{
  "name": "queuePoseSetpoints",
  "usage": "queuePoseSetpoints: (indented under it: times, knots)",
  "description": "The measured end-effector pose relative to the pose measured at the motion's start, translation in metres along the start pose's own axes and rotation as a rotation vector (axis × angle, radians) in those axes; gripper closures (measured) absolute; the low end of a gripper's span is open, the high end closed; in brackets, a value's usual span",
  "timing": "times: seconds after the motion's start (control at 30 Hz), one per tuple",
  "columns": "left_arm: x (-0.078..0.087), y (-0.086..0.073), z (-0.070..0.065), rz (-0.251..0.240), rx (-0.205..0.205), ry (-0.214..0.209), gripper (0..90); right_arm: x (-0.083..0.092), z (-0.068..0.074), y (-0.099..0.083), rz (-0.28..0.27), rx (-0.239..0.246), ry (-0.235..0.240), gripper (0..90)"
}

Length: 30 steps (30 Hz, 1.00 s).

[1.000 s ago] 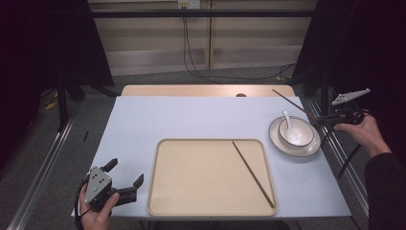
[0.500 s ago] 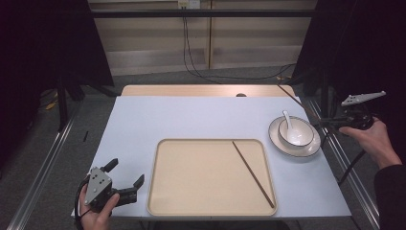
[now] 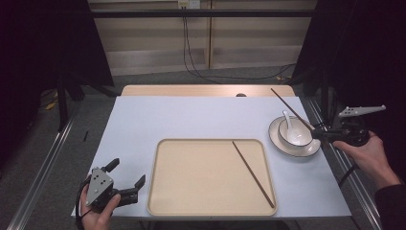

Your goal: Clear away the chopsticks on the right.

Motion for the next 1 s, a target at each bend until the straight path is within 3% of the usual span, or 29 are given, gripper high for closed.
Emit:
queuePoseSetpoints:
  times: [0.07, 0.23, 0.43, 0.77, 1.0]
  knots:
    - [0.0, 0.0, 0.0, -0.001, -0.001, -0.003, 1.9, -0.001, 0.015, -0.006, 0.004, -0.01, 0.009, 85.5]
    - [0.002, 0.001, 0.001, -0.002, -0.015, -0.002, 1.9, -0.004, 0.033, -0.019, 0.002, -0.063, 0.023, 85.5]
    - [0.001, 0.001, -0.001, -0.007, 0.0, -0.004, 1.9, -0.004, 0.063, -0.035, 0.028, -0.09, 0.052, 85.5]
    - [0.001, 0.001, 0.0, -0.014, 0.006, -0.013, 1.8, -0.007, 0.106, -0.047, 0.068, -0.169, 0.071, 85.5]
    - [0.001, 0.001, 0.0, -0.013, 0.01, -0.015, 1.8, -0.016, 0.134, -0.057, 0.095, -0.176, 0.074, 85.5]
Point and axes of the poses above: each handheld gripper's, and its own axes: x roughly backward along the jaws, y roughly out of its top, z roughly to its left, the point moved 8 cm from there along -x, roughly forward along the jaws, and after that the axes turned 4 degrees about -y, right-handed, at the moved point
